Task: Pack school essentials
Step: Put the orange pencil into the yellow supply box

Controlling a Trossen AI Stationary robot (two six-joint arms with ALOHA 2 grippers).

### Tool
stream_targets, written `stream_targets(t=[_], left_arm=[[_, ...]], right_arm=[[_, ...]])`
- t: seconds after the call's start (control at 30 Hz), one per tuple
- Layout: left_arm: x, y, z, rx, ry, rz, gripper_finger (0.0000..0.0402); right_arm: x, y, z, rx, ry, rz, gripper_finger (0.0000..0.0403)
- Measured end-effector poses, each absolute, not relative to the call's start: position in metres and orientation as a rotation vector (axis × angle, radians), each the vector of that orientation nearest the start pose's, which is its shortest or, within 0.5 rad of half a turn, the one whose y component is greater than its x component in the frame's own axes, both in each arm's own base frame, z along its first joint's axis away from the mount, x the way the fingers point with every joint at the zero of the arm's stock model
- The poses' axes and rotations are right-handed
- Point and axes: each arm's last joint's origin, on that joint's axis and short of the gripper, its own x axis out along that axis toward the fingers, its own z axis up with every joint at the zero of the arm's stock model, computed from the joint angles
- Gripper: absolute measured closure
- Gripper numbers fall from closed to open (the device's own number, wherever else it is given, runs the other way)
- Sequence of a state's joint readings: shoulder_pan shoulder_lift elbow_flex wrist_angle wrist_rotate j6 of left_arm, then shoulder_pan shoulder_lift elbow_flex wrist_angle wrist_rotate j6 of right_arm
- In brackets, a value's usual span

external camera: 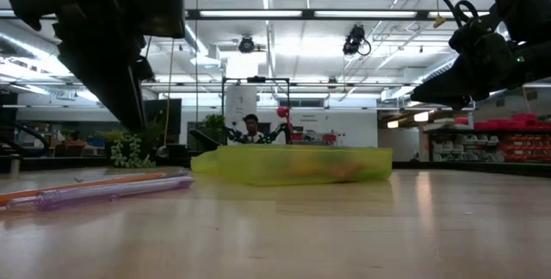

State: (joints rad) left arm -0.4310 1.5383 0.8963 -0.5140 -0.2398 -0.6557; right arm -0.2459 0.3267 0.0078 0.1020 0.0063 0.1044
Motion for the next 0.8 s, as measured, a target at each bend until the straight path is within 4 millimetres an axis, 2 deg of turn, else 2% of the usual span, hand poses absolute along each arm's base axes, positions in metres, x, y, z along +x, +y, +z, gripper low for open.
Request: stream_targets(t=[0.17,0.43,0.8], left_arm=[[0.256,-0.118,0.181,-0.235,1.083,0.194,0.0334],[0.254,-0.124,0.181,-0.421,1.092,0.258,0.0343],[0.248,-0.136,0.181,-0.542,1.089,0.304,0.0352]], right_arm=[[0.112,-0.028,0.148,0.13,0.203,-0.262,0.0246],[0.112,-0.028,0.148,0.129,0.203,-0.262,0.0246],[0.112,-0.028,0.148,0.129,0.202,-0.262,0.0246]])
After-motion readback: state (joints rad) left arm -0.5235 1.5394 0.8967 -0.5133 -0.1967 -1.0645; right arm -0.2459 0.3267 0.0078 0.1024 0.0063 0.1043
